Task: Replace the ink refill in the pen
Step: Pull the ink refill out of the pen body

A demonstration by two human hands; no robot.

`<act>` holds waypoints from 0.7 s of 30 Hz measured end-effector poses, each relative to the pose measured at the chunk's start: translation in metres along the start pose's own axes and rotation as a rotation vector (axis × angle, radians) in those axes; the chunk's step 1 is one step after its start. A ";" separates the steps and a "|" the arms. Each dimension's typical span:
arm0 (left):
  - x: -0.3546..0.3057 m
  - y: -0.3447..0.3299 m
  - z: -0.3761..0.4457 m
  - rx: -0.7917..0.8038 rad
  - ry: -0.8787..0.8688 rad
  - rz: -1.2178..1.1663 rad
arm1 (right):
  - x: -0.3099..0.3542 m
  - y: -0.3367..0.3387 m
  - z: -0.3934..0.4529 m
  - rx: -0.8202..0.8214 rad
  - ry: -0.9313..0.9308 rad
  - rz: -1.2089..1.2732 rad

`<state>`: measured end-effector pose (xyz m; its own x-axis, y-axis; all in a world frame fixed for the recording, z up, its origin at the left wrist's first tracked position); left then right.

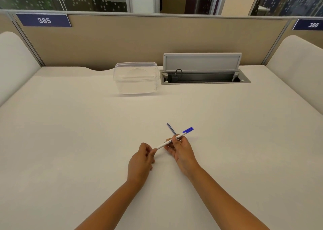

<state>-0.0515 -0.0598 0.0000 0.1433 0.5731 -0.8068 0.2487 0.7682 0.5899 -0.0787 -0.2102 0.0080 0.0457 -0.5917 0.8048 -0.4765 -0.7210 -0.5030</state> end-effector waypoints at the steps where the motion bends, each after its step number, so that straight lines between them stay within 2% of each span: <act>1: -0.001 -0.001 0.000 0.001 -0.027 0.104 | 0.001 0.000 0.000 -0.007 -0.009 0.013; 3: -0.003 -0.002 -0.001 -0.017 -0.076 0.235 | 0.002 -0.001 0.000 -0.034 -0.048 0.038; 8: -0.009 -0.001 -0.004 -0.015 -0.203 0.334 | 0.009 -0.003 0.001 -0.083 -0.128 0.052; 13: -0.016 0.012 -0.005 -0.065 -0.204 0.365 | 0.023 -0.015 -0.001 0.040 -0.045 0.016; 15: -0.018 0.014 -0.007 -0.033 -0.119 0.228 | 0.026 -0.018 -0.003 0.074 -0.020 0.012; 18: -0.020 0.010 -0.004 0.122 0.128 -0.223 | 0.025 -0.020 -0.006 0.077 -0.024 0.067; 19: -0.022 0.010 -0.001 0.159 0.156 -0.264 | 0.025 -0.019 -0.006 0.066 -0.026 0.083; 21: -0.024 0.013 0.002 0.178 0.115 -0.195 | 0.024 -0.017 -0.007 0.035 -0.032 0.090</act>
<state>-0.0503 -0.0641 0.0270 -0.0313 0.4558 -0.8895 0.4268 0.8109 0.4004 -0.0758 -0.2095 0.0387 0.0321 -0.6657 0.7455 -0.4491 -0.6760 -0.5843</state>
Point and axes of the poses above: each hand's wrist, its own z-axis towards the middle knuckle, its own y-axis out of the back of the hand, x = y × z, the point moved 3 cm from there along z, towards the middle knuckle, and after that the axes turned 3 degrees about z, right-handed, at the moved point
